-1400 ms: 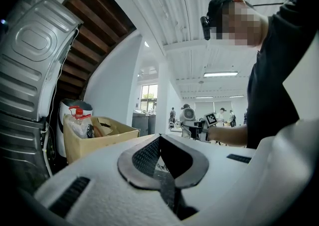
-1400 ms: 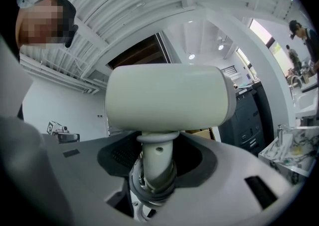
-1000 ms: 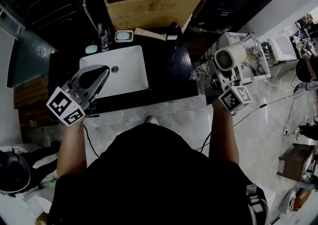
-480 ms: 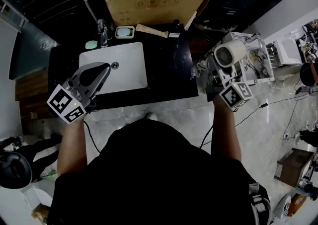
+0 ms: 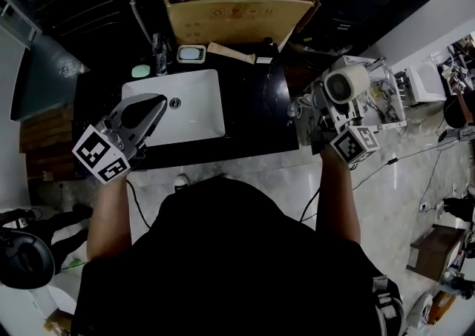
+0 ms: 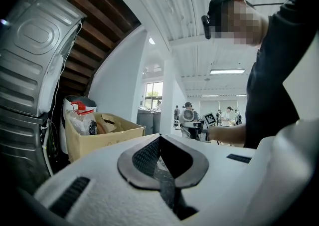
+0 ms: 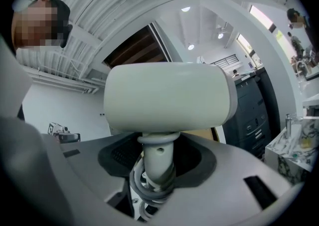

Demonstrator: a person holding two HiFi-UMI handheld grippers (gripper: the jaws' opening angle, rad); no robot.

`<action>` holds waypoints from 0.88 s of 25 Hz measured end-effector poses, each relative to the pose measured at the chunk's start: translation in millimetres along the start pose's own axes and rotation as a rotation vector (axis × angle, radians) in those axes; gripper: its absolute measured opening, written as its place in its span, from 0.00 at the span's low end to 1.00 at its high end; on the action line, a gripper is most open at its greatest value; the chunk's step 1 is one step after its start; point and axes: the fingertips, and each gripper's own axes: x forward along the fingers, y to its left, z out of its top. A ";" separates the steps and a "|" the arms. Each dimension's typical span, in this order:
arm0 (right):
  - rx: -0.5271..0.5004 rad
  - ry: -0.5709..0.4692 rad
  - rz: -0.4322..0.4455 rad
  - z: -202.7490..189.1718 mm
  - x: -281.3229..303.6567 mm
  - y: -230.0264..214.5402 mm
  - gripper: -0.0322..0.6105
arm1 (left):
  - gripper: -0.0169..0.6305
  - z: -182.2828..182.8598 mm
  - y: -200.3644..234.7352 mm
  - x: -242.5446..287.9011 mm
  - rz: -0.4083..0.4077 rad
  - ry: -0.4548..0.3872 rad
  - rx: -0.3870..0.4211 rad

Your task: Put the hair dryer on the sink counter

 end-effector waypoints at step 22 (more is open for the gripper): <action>-0.030 0.058 -0.076 -13.0 -0.2 30.9 0.35 | 0.05 -4.3 15.1 -31.7 -0.094 0.011 -0.045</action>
